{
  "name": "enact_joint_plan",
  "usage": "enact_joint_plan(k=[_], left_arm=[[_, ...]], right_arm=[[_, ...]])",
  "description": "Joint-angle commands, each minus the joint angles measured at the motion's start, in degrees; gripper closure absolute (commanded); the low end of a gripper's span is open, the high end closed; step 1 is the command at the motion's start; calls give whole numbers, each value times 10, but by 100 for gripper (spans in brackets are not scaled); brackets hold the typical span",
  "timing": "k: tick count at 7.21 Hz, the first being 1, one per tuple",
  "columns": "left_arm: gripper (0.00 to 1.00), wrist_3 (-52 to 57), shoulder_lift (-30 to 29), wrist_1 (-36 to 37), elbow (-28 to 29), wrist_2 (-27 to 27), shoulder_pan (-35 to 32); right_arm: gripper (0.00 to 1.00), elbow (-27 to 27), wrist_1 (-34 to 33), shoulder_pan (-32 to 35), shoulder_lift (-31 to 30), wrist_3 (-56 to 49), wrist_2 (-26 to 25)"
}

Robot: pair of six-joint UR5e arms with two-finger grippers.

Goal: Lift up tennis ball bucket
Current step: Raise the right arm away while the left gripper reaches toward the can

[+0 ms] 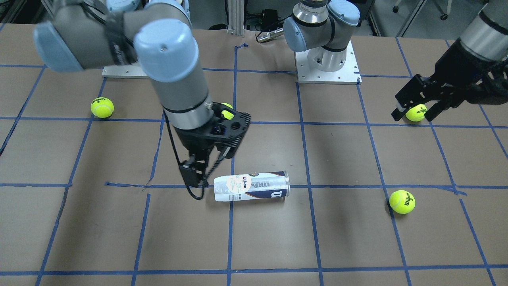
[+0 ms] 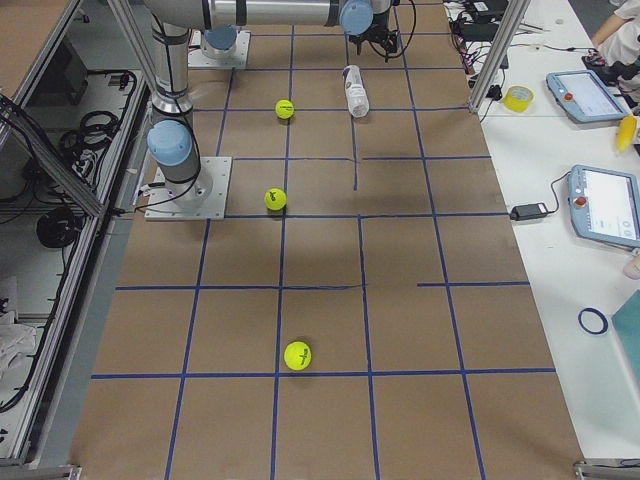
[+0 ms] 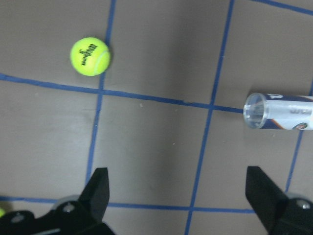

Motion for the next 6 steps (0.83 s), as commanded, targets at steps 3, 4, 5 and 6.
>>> enact_joint_plan(k=[3, 4, 5, 6], left_arm=[[0, -62, -120, 174, -56, -70, -87], [0, -63, -149, 181, -58, -109, -88], [0, -63, -175, 181, -61, -134, -93], [0, -64, -195, 181, -67, -139, -106]], right_arm=[[0, 2, 99, -61, -102, 290, -42], [0, 1, 97, -67, -105, 353, -42], [0, 1, 95, -66, -109, 426, -42], [0, 2, 98, -69, -111, 490, -45]])
